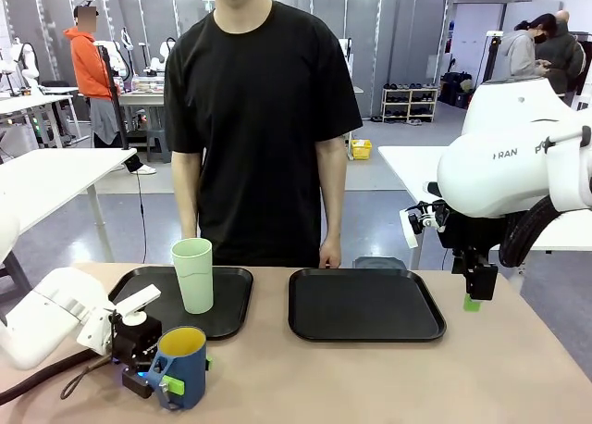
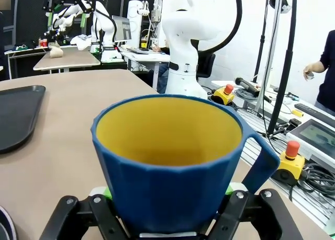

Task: Sort and store the cups by type.
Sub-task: Pick up the Handle plastic cup and place it into the empty Flat Tray.

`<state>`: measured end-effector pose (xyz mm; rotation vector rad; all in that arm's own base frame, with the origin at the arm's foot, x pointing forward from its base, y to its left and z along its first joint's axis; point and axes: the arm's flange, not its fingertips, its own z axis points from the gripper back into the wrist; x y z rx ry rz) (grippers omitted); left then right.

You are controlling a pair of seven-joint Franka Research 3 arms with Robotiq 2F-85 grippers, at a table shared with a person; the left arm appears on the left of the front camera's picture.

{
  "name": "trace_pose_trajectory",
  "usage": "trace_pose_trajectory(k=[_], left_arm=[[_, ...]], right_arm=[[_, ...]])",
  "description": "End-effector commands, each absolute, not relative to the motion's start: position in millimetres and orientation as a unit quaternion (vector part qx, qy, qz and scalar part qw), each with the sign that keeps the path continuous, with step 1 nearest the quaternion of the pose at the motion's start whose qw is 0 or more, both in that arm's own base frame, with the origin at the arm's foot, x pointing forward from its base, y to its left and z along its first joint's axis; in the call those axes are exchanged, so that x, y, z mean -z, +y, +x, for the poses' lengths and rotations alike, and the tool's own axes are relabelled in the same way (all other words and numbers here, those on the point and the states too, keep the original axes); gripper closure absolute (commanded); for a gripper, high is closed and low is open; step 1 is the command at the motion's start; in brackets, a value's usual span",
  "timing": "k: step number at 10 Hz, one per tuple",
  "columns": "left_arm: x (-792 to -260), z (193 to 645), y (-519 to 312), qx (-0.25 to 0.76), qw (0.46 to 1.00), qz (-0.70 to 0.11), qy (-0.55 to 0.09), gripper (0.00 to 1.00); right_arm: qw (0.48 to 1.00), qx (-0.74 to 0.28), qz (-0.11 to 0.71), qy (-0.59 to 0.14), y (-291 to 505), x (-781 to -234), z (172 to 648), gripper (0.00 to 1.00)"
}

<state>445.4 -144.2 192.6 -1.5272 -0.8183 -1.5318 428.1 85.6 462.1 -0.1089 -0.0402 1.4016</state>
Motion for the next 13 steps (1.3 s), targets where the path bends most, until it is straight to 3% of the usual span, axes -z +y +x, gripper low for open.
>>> trace_pose_trajectory(k=[1,7,10,13], left_arm=[[-195,441,-165,0.597,0.410,-0.596,-0.347,0.30],[-200,434,-236,0.578,0.448,-0.537,-0.421,0.30],[-202,444,-263,0.557,0.429,-0.541,-0.462,0.30],[-208,443,-276,0.566,0.414,-0.556,-0.447,0.30]], right_arm=[[0.764,-0.643,-0.053,-0.014,85,-464,428,0.00],[0.764,-0.643,-0.053,-0.014,85,-464,428,0.00],[0.764,-0.643,-0.053,-0.014,85,-464,428,0.00],[0.764,-0.643,-0.053,-0.014,85,-464,428,0.00]])
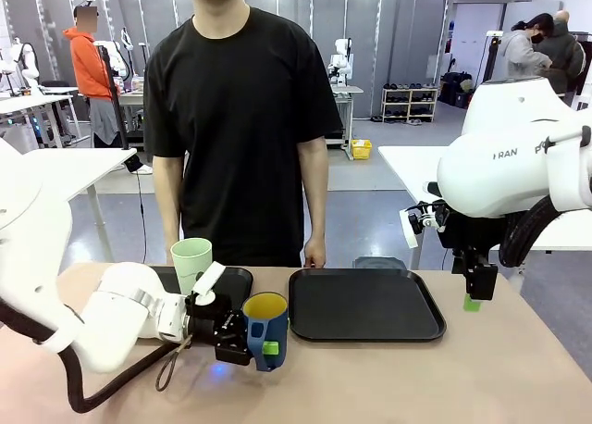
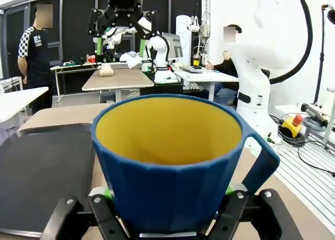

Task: Sort and store the cups by type.
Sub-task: Pick up the Handle plastic cup and place it into the empty Flat Tray.

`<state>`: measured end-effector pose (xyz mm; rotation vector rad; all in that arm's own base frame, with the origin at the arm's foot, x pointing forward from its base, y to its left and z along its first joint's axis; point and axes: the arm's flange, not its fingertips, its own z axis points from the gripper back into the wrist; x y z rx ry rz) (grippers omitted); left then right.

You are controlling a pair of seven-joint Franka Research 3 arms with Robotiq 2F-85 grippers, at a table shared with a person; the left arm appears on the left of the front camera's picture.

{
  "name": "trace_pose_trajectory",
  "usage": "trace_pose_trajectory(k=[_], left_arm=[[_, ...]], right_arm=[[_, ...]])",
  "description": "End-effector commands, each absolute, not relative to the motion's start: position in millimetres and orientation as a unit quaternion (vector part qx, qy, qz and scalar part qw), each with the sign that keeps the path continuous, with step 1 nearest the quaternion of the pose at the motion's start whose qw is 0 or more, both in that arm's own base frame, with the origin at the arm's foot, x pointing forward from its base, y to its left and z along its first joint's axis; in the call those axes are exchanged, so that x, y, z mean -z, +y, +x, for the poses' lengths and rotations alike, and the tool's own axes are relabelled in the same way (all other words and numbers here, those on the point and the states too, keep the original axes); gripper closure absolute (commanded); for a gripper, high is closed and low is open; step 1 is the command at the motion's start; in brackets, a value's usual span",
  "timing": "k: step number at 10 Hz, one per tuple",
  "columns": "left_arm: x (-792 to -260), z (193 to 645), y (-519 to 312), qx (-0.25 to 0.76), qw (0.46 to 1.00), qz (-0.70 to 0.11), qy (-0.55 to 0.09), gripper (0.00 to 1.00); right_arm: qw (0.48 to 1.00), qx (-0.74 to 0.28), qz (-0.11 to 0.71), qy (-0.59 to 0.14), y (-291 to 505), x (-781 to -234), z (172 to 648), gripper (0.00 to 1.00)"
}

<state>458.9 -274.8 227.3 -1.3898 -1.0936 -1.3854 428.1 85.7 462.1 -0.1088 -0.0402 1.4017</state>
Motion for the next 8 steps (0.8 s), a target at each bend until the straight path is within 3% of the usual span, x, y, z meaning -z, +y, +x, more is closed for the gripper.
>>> trace_pose_trajectory(k=[1,5,8], left_arm=[[-227,460,-271,0.554,0.435,-0.556,-0.441,0.30],[-227,460,-272,0.554,0.436,-0.557,-0.438,0.29],[-214,477,-305,0.521,0.449,-0.518,-0.509,0.29]], right_arm=[[0.764,-0.643,-0.053,-0.014,85,-464,428,0.00],[0.764,-0.643,-0.053,-0.014,85,-464,428,0.00],[0.764,-0.643,-0.053,-0.014,85,-464,428,0.00]])
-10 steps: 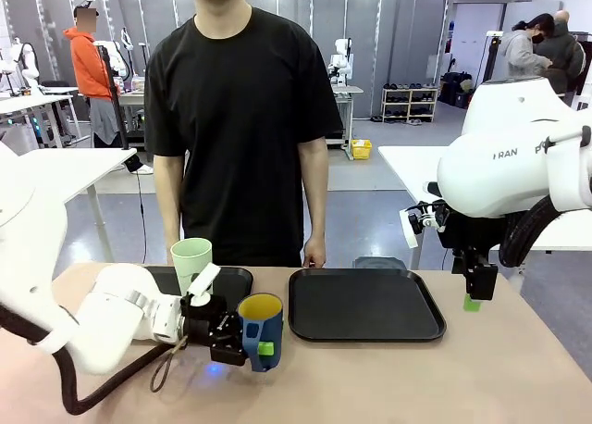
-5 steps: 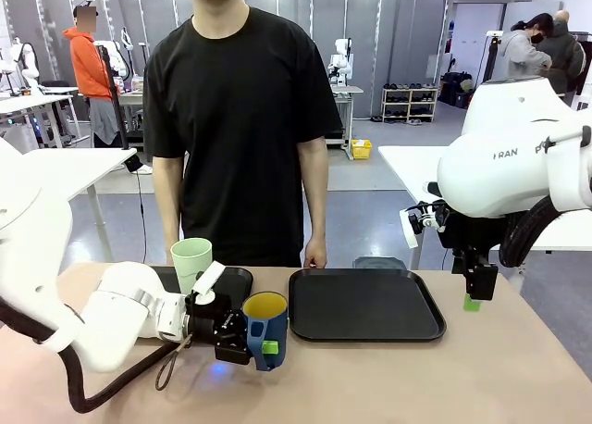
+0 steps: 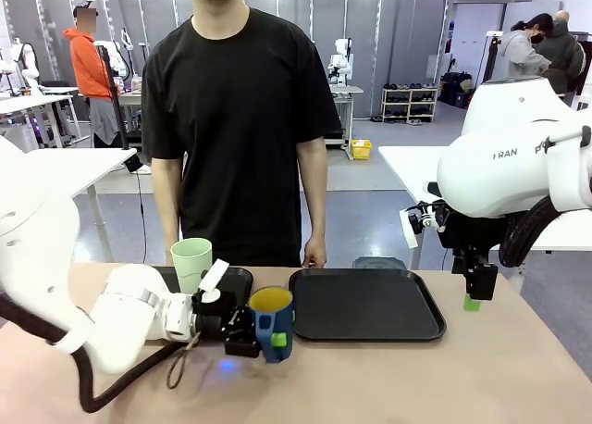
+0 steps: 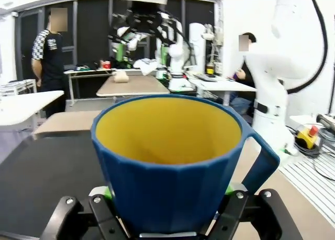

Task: Sort and store the cups by type.
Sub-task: Pick up the Handle plastic cup and place it into the empty Flat Tray.

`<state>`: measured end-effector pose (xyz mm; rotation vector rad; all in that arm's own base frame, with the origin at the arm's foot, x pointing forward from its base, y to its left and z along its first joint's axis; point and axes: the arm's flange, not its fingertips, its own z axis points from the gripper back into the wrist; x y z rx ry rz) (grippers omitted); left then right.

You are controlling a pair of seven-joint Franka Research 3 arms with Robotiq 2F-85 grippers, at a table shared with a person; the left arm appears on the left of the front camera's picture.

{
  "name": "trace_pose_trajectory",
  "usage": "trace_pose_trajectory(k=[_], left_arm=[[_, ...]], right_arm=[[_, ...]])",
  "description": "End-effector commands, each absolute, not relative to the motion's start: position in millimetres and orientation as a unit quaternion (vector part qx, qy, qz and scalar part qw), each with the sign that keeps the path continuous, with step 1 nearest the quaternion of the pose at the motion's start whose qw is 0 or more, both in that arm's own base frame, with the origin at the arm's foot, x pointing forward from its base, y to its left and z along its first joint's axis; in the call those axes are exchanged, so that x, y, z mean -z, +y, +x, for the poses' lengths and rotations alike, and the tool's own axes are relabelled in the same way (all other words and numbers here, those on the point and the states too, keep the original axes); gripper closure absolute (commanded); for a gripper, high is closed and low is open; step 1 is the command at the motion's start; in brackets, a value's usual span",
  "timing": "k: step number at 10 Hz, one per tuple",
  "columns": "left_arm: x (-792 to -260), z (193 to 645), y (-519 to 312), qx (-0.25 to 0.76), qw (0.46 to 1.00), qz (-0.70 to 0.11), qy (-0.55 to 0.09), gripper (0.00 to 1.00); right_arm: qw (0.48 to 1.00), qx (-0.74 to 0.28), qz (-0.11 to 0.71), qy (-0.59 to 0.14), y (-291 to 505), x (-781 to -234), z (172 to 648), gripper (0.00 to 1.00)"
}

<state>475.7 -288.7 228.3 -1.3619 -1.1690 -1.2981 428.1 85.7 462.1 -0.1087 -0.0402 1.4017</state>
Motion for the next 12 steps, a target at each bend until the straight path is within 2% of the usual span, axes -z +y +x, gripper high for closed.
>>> trace_pose_trajectory(k=[1,4,6,12], left_arm=[[-212,481,-313,0.512,0.449,-0.515,-0.520,0.29],[-205,491,-339,0.503,0.478,-0.491,-0.527,0.29],[-201,498,-358,0.488,0.482,-0.476,-0.549,0.29],[-190,519,-391,0.488,0.498,-0.447,-0.560,0.29]], right_arm=[[0.764,-0.643,-0.053,-0.014,85,-464,428,0.00],[0.764,-0.643,-0.053,-0.014,85,-464,428,0.00],[0.764,-0.643,-0.053,-0.014,85,-464,428,0.00],[0.764,-0.643,-0.053,-0.014,85,-464,428,0.00]])
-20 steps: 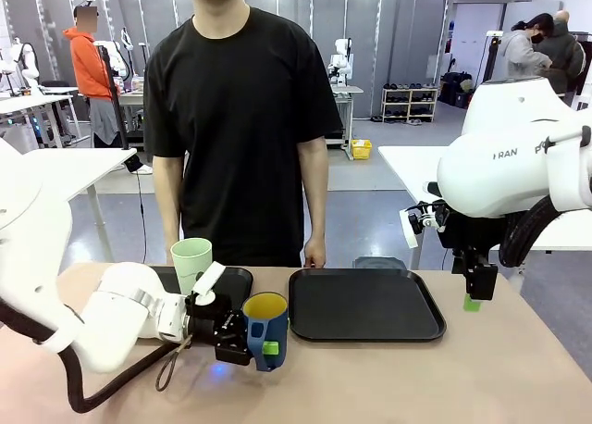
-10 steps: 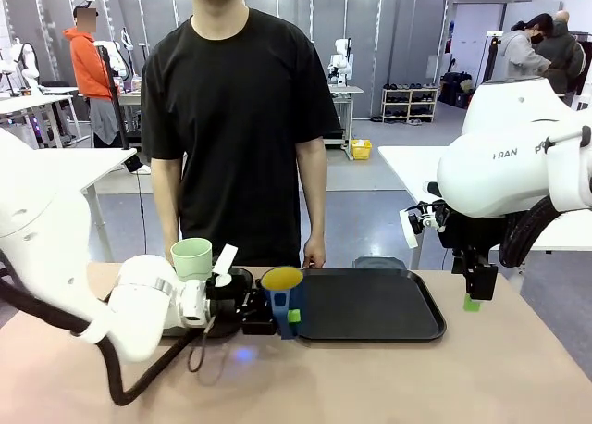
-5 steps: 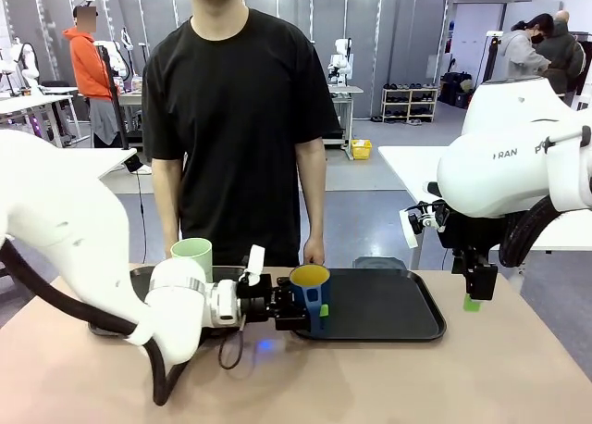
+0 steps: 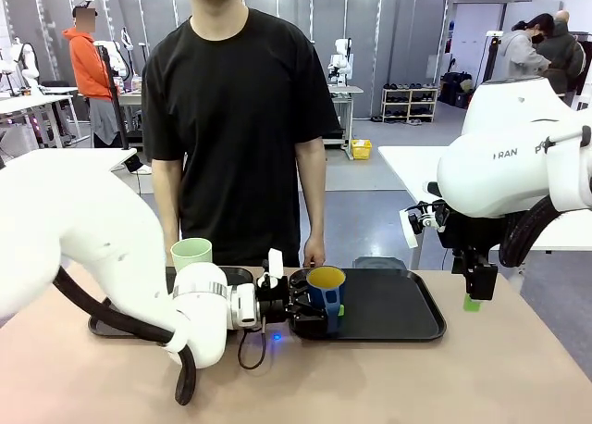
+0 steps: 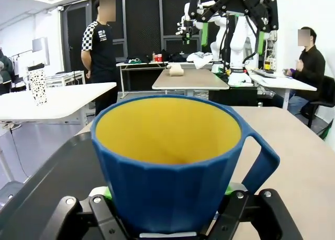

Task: Sort and store the cups by type.
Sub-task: Pick up the Handle plastic cup and place it into the empty Flat Tray.

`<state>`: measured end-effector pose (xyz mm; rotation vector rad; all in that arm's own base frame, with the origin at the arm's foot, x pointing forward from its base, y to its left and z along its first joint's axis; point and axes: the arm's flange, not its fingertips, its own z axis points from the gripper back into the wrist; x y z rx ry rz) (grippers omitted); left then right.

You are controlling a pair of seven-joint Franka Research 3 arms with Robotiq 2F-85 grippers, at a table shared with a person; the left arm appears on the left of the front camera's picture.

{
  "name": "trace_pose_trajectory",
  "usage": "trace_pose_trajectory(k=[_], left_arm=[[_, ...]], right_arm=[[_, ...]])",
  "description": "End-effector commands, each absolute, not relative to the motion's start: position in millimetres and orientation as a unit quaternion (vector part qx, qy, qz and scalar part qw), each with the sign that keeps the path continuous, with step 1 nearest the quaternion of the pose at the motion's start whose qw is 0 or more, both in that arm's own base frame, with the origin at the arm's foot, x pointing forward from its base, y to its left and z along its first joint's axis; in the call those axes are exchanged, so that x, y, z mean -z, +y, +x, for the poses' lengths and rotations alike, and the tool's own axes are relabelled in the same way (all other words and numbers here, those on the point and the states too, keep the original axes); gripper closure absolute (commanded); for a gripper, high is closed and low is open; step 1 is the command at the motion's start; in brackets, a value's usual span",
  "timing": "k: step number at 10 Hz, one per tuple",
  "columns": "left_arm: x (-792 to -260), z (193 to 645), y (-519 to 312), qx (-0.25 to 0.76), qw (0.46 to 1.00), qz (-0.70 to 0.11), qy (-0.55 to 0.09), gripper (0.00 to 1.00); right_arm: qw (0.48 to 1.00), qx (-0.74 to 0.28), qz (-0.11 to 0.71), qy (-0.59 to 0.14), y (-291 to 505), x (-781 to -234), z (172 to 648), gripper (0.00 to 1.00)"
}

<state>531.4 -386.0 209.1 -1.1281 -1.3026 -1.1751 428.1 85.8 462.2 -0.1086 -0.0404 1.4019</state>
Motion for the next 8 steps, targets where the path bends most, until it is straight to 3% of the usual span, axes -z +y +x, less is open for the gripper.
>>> trace_pose_trajectory(k=[1,8], left_arm=[[-190,521,-394,0.487,0.497,-0.452,-0.559,0.29],[-185,533,-401,0.482,0.510,-0.399,-0.590,0.29]], right_arm=[[0.764,-0.643,-0.053,-0.014,85,-464,428,0.00],[0.764,-0.643,-0.053,-0.014,85,-464,428,0.00]])
